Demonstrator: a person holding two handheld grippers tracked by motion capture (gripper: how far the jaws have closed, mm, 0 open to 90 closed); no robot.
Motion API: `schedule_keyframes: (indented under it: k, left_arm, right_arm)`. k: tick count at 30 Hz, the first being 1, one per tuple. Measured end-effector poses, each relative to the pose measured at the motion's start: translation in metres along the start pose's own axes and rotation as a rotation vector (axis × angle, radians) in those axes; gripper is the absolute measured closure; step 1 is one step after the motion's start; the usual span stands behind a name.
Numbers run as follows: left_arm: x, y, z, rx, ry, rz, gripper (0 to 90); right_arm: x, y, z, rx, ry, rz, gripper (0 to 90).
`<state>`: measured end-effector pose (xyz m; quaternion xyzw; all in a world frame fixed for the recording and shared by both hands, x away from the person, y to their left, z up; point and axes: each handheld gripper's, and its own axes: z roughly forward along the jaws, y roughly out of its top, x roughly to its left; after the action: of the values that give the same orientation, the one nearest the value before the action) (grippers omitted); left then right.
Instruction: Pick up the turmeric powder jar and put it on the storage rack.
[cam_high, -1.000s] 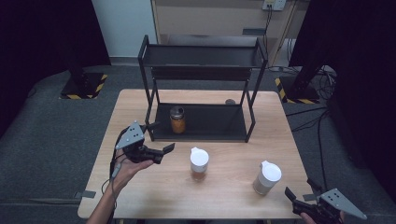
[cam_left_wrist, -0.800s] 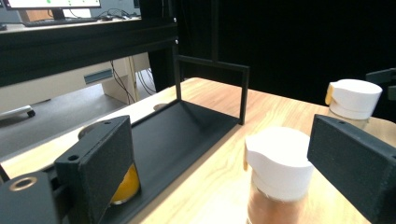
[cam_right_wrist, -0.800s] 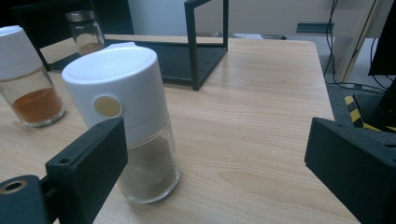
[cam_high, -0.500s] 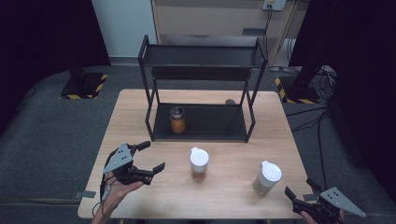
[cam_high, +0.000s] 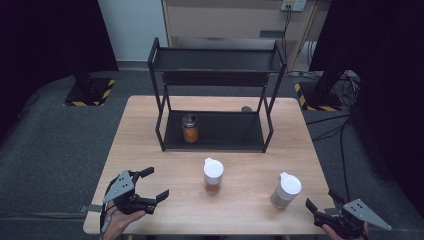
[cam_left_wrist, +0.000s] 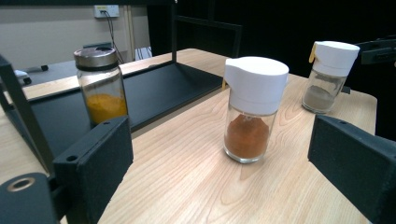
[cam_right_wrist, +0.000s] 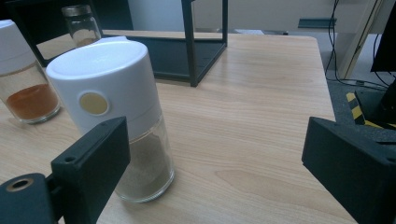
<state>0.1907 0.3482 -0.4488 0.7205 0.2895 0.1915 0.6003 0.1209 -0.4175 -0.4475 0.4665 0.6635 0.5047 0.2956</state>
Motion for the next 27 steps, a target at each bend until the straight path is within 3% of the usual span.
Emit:
schedule_keyframes:
  k: [4,17,21,27]
  left_arm:
    - [0.0,-0.009,-0.01,-0.017,0.004,-0.021,6.1]
    - [-0.002,-0.024,-0.027,0.028,0.069,-0.026,6.0]
    - [0.003,-0.029,-0.029,0.014,0.061,-0.059,6.0]
    - [0.002,-0.031,-0.032,0.004,0.085,-0.061,5.3]
  right_arm:
    - [0.0,0.0,0.0,0.0,0.0,-0.001,8.1]
    - [0.0,0.001,0.0,0.001,0.001,-0.007,8.1]
    - [0.0,0.001,0.0,0.003,0.001,-0.007,8.0]
    - [0.001,0.001,0.0,0.003,0.001,-0.007,8.0]
